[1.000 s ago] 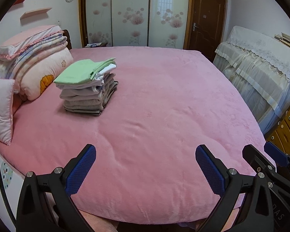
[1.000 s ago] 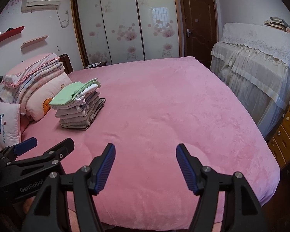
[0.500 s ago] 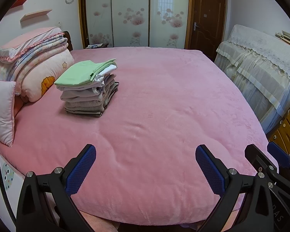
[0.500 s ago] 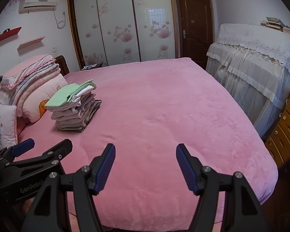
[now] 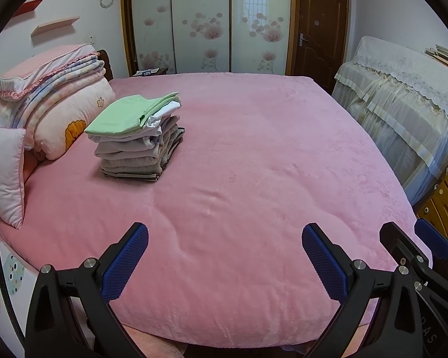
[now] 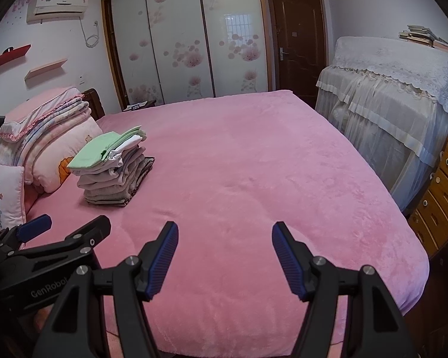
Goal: Fold small clothes
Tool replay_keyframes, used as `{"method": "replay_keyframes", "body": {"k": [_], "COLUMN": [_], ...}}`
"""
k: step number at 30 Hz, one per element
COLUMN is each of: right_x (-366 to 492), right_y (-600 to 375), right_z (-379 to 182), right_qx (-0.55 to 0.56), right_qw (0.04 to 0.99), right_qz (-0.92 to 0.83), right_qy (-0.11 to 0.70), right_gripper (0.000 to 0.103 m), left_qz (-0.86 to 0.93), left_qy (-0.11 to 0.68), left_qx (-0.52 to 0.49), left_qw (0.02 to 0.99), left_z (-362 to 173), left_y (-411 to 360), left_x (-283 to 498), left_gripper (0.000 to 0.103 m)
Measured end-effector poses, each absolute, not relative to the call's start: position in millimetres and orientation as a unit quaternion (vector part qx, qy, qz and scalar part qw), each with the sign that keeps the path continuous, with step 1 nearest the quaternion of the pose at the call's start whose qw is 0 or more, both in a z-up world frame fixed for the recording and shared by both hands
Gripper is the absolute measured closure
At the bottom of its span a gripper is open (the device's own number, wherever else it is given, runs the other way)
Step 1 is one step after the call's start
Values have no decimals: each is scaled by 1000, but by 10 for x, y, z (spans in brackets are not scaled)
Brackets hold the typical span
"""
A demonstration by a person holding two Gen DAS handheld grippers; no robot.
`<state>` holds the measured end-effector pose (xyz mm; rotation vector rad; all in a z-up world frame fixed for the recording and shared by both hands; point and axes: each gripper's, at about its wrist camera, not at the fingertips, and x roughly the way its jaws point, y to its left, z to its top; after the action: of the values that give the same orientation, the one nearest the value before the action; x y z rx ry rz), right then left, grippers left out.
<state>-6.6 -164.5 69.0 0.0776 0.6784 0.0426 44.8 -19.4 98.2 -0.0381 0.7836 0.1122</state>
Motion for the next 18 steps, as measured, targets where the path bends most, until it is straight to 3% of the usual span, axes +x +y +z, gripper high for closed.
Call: {"method": "replay_keyframes", "body": {"k": [18], "right_x": [-87], "right_y": [-1606], "right_z": [709], "right_qx": [38], "right_qw": [943], "right_qz": [15], "right_qy": [329], "right_gripper": [37], "left_qz": [58], "left_qy": [382], "left_qx": [-18], "left_qw": [922], "left_z": [989], "left_y": [-229], "left_x": [419], "left_gripper": [1]}}
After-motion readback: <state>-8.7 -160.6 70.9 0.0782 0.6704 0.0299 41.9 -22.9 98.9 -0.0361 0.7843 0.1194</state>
